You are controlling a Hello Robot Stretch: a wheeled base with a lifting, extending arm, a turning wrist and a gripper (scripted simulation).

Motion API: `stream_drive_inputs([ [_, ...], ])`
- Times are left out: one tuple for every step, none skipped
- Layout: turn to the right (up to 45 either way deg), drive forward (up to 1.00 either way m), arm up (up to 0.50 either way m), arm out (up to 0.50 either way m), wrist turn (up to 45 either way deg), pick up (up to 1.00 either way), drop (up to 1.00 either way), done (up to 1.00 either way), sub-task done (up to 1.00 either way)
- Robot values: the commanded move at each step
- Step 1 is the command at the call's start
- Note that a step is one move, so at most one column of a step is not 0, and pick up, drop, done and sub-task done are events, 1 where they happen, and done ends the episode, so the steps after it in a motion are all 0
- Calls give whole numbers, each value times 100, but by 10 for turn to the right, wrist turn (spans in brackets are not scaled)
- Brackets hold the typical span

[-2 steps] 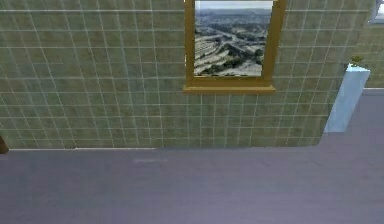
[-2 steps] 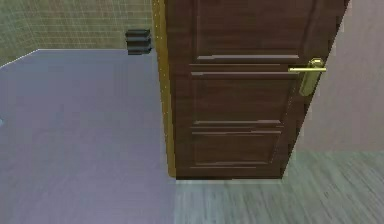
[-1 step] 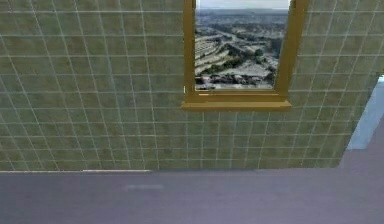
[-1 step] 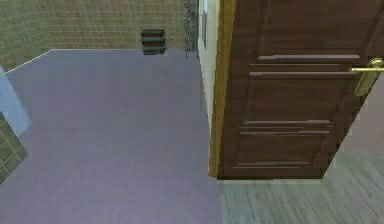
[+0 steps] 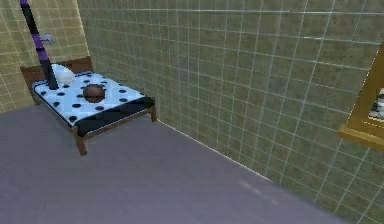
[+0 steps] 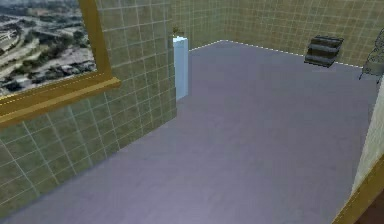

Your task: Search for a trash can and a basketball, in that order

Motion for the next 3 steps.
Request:
stream_drive_inputs([
  [0, 50, 0, 0, 0, 0, 0, 0, 0],
  [-450, 0, 0, 0, 0, 0, 0, 0, 0],
  [0, 95, 0, 0, 0, 0, 0, 0, 0],
])
